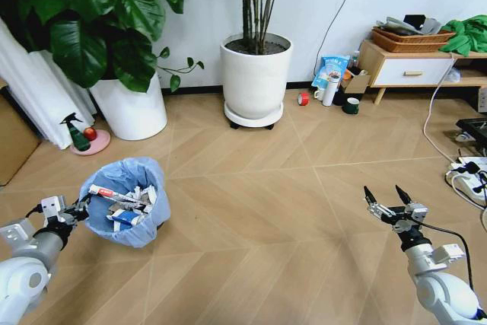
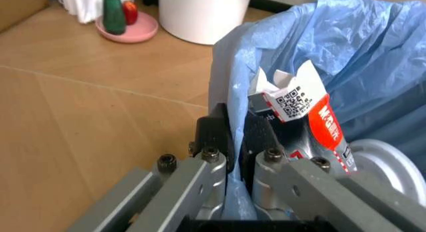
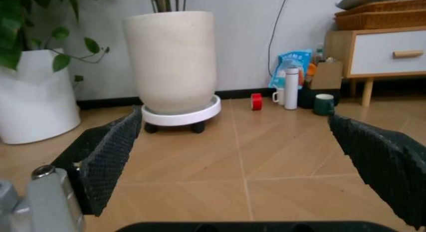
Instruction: Pick up the trash bin and place the garbage on the floor into it.
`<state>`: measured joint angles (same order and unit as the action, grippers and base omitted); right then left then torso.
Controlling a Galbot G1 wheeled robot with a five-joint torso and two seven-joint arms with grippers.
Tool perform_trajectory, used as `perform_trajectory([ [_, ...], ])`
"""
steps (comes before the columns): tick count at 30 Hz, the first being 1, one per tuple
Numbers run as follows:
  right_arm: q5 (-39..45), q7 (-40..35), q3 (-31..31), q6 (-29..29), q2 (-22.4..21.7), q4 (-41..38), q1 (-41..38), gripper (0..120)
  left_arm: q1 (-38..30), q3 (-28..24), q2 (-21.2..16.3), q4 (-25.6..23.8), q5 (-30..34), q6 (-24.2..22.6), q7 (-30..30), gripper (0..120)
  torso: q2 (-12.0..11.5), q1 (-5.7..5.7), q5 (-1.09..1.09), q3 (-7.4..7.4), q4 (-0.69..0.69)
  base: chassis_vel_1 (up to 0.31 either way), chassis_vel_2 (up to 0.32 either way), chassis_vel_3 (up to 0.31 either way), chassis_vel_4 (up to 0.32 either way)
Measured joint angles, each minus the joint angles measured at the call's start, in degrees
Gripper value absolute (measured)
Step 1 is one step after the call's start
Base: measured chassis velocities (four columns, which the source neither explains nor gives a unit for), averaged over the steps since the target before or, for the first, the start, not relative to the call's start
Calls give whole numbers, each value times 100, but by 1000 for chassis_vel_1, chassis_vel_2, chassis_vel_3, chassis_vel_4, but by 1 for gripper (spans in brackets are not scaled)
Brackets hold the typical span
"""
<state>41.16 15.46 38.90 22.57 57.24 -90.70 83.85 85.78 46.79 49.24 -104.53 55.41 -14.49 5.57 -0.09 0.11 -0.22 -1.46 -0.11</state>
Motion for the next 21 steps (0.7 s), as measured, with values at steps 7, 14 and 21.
perform_trajectory([
  [7,11,23,-41,12,0,36,-10,100,-38,-20,-2,26,-1,2,-4,0,0,0,1,0,-1,269,-100,-285,108],
  [14,55,38,-111,15,-6,102,-64,100,-99,-71,-17,89,9,1,-1,0,0,-1,0,0,-2,227,-159,-224,163],
  [21,72,44,-196,16,-9,211,-165,100,-194,-145,-23,198,23,-1,9,0,0,-1,4,0,-2,168,-171,-174,171],
])
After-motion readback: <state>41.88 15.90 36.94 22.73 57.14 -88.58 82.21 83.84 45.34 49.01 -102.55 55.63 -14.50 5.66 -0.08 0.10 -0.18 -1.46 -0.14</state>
